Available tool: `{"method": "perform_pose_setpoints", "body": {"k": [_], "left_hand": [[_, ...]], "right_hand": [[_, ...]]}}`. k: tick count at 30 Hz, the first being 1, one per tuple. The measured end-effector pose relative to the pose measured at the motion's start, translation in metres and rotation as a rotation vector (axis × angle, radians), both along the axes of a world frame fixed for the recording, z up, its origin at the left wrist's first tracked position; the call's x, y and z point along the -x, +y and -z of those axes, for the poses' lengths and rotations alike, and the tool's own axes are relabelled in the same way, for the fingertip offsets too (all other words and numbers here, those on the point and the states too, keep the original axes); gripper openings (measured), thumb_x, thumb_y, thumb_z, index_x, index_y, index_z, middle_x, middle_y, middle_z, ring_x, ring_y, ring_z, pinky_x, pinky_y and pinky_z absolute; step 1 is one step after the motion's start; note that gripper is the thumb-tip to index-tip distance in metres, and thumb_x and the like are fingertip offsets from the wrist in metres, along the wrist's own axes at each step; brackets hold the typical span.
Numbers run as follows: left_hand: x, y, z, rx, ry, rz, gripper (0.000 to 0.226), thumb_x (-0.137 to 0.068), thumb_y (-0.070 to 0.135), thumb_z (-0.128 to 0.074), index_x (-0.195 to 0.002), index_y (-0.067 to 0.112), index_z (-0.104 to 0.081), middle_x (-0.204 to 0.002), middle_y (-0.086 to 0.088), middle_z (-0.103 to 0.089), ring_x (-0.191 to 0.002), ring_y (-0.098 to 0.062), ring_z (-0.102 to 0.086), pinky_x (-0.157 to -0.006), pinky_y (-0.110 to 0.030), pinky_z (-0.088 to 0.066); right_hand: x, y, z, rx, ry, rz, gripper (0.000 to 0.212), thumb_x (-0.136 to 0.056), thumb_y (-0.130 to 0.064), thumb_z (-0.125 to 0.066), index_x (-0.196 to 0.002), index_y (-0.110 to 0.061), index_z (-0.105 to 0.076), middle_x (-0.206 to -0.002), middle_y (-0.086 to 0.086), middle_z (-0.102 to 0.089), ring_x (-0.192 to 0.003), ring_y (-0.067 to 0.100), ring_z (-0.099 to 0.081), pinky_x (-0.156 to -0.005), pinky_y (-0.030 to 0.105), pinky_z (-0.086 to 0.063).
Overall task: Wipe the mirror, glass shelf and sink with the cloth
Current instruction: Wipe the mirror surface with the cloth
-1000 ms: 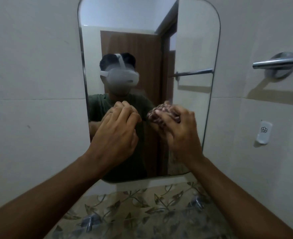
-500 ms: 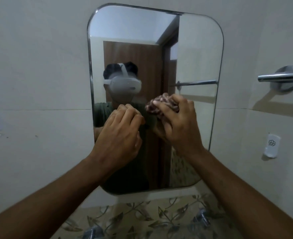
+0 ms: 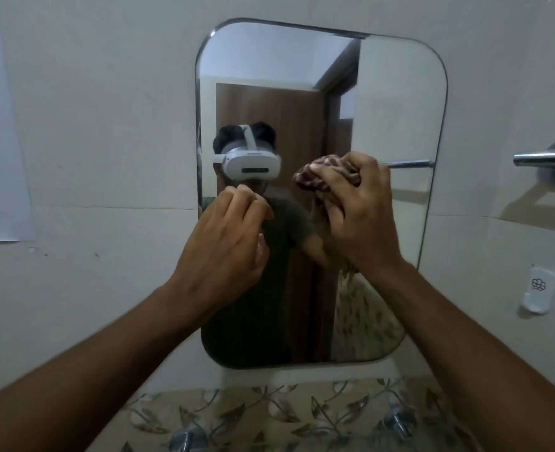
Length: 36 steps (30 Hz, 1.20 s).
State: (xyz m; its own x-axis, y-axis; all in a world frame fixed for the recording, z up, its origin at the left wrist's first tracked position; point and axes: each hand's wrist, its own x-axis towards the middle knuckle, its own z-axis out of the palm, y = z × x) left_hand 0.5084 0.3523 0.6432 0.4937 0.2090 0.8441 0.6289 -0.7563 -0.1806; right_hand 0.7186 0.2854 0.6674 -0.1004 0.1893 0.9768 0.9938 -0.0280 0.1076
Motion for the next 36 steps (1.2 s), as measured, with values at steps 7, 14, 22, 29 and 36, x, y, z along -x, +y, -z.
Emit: {"method": "perform_pose_setpoints", "body": {"k": [7, 14, 22, 29, 36], "left_hand": [[0.001, 0.005, -0.013, 0.001, -0.043, -0.002, 0.032, -0.089, 0.027, -0.060, -0.119, 0.018, -0.055, -0.120, -0.003, -0.053, -0.105, -0.017, -0.046, -0.087, -0.027, -0.042], [0.000, 0.003, -0.014, 0.002, -0.066, 0.012, 0.030, -0.090, 0.029, -0.059, -0.119, 0.018, -0.057, -0.120, -0.004, -0.054, -0.106, -0.017, -0.048, -0.090, -0.027, -0.042], [0.009, 0.006, 0.000, 0.010, -0.048, -0.005, 0.032, -0.087, 0.028, -0.065, -0.117, 0.017, -0.059, -0.120, -0.005, -0.054, -0.106, -0.018, -0.049, -0.089, -0.026, -0.039], [0.014, 0.011, -0.002, -0.002, -0.043, -0.011, 0.031, -0.090, 0.028, -0.060, -0.118, 0.015, -0.059, -0.119, -0.006, -0.055, -0.104, -0.018, -0.050, -0.089, -0.025, -0.039], [0.006, 0.011, 0.000, -0.009, -0.063, 0.013, 0.029, -0.088, 0.024, -0.063, -0.115, 0.014, -0.060, -0.115, -0.007, -0.057, -0.101, -0.020, -0.051, -0.088, -0.029, -0.043]], "right_hand": [[0.009, -0.002, 0.044, 0.159, -0.182, 0.005, 0.051, -0.089, -0.021, -0.073, -0.138, -0.022, -0.058, -0.142, 0.015, -0.044, -0.117, 0.030, -0.044, -0.093, 0.043, -0.045], [-0.008, -0.004, -0.035, -0.086, 0.117, -0.030, 0.043, -0.095, -0.027, -0.056, -0.137, -0.020, -0.057, -0.141, 0.012, -0.041, -0.124, 0.026, -0.040, -0.100, 0.041, -0.049], [0.020, 0.005, 0.037, 0.108, -0.143, -0.019, 0.049, -0.092, -0.021, -0.069, -0.140, -0.023, -0.056, -0.142, 0.013, -0.041, -0.119, 0.030, -0.046, -0.095, 0.043, -0.048], [-0.021, -0.011, 0.011, -0.208, 0.262, -0.008, 0.040, -0.097, -0.019, -0.061, -0.137, -0.016, -0.059, -0.133, 0.015, -0.045, -0.119, 0.025, -0.044, -0.104, 0.022, -0.038], [0.000, -0.005, 0.045, -0.027, 0.109, 0.027, 0.045, -0.097, -0.025, -0.054, -0.141, -0.018, -0.054, -0.139, 0.016, -0.042, -0.121, 0.030, -0.045, -0.098, 0.037, -0.050]]}}
